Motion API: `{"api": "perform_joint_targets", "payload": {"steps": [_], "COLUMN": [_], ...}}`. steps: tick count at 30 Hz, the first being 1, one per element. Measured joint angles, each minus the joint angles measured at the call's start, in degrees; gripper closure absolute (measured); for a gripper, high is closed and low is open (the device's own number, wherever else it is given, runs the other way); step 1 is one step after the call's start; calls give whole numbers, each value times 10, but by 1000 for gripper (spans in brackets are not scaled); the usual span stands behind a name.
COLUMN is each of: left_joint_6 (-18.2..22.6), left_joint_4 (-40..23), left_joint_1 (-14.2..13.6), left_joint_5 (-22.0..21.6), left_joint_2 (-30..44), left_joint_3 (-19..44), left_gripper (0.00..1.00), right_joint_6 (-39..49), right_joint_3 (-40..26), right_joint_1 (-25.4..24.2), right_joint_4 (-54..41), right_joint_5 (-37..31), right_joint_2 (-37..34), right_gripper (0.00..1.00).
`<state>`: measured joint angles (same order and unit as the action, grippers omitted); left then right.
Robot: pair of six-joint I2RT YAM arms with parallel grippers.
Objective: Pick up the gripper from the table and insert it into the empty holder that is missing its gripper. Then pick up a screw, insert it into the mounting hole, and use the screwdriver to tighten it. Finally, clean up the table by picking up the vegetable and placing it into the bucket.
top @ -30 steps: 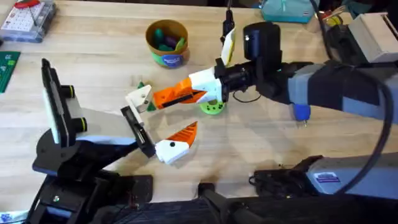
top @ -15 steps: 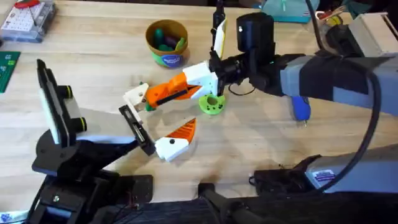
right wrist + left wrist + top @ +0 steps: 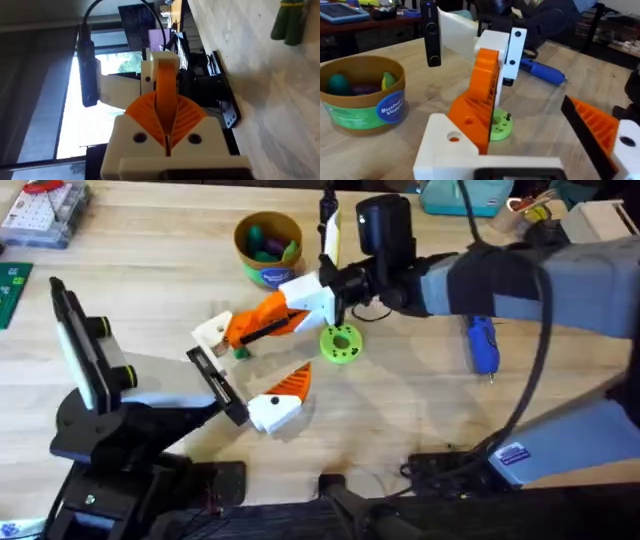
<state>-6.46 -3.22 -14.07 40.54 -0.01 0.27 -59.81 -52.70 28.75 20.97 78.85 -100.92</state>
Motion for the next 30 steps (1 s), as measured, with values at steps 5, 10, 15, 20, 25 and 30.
{"api": "perform_joint_targets", "payload": {"steps": [5,10,15,20,25,30], "left_joint_6": [-1,-2,-2,0,0,0], "left_joint_4": [0,0,0,0,0,0], "left_joint_1": [2,2,1,1,1,1], "left_joint_5": [-11,-7,-5,-8,-10,-10], "left_joint_2": [0,0,0,0,0,0], "left_joint_3": [0,0,0,0,0,0], "left_gripper": [6,6,6,6,6,6], "right_joint_6": [0,-2,-4,-7,-9,-11], "right_joint_3": [-29,-36,-36,-36,-36,-36], "right_joint_1": [14,22,25,26,26,26], "right_joint_4": [1,3,15,31,33,34], "right_joint_5": [12,18,19,18,14,14], "right_joint_2": [-32,-42,-43,-46,-46,-46], "right_gripper": [985,985,985,985,992,995]}}
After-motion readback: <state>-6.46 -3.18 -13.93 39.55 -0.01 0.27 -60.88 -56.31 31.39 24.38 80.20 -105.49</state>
